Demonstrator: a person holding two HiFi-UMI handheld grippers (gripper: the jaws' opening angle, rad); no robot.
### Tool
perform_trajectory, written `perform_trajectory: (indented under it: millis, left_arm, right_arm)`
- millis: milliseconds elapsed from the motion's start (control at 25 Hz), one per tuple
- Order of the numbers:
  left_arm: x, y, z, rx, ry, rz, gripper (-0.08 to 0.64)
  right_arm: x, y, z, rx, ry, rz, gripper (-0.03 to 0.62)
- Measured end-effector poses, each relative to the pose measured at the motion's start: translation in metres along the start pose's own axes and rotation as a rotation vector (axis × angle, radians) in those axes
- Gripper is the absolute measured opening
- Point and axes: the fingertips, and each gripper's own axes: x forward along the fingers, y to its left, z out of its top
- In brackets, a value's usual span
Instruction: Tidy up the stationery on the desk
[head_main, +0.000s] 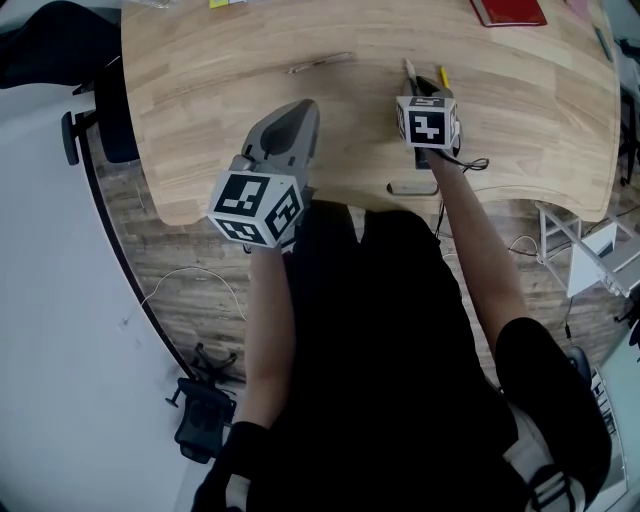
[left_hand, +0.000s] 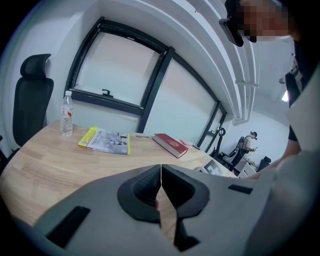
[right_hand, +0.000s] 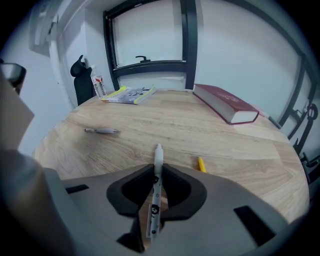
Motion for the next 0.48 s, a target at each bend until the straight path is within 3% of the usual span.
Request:
perform_trajectory:
  millis: [480]
  left_arm:
    - [0.0018,-0.0036,-0.0023,0.008,0.017,-0.009,0.035]
  right_arm:
    - [0.001,-0.0051,-0.0021,0.024,-0.031,0.014,0.104]
